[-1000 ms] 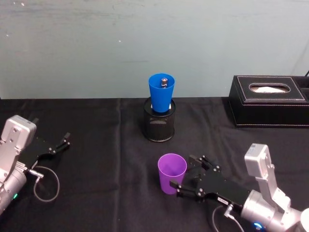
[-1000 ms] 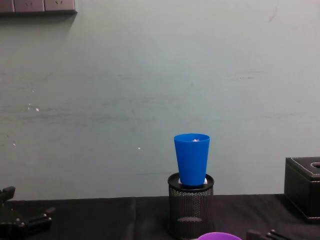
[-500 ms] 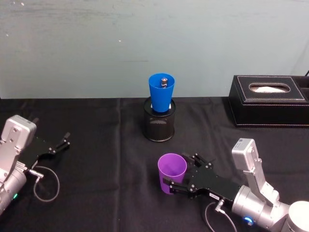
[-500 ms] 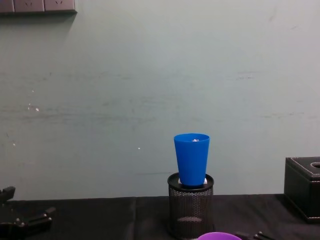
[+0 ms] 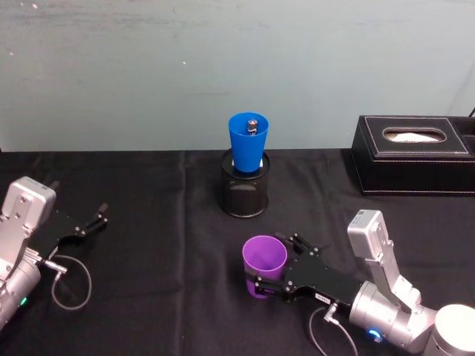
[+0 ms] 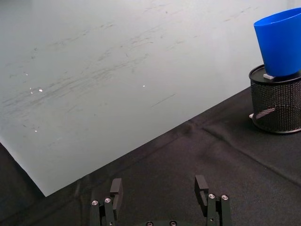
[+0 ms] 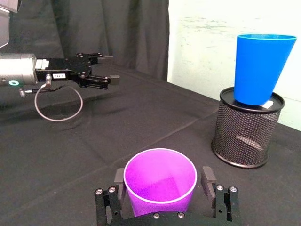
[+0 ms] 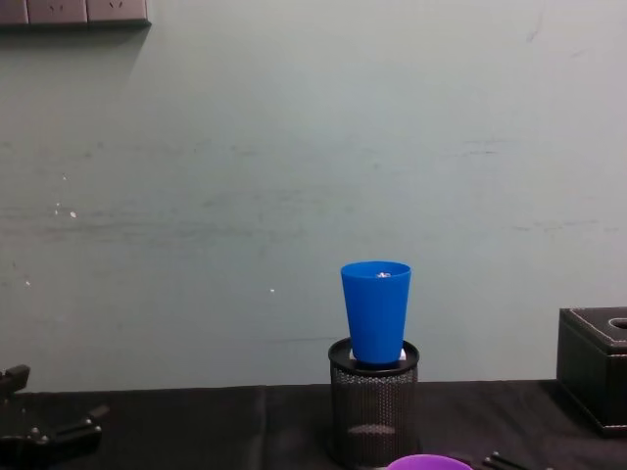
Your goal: Pick up one cup with a gripper and tap it against the other cup.
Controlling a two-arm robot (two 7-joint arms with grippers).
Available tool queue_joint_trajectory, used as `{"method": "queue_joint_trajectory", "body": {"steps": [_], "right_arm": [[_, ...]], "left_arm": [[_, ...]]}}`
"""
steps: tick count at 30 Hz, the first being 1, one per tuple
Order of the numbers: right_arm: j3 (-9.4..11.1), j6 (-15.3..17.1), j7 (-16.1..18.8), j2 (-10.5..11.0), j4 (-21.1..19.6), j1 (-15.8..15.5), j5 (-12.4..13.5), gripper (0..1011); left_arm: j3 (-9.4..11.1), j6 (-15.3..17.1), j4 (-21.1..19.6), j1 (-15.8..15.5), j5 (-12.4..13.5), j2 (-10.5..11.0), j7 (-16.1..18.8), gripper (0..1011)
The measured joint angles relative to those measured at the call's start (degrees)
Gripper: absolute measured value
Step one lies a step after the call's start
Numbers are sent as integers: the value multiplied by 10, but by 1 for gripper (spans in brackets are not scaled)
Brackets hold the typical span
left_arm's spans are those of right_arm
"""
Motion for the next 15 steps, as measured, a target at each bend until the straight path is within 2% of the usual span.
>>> {"method": "queue_joint_trajectory", "body": {"steps": [10,15], "right_arm": [[0,0,0,1,-1,0,0,997],[0,0,0,1,-1,-1,0,913]], "left_arm": [[0,0,0,0,0,0,0,1000],[0,0,0,0,0,0,0,1000]]}}
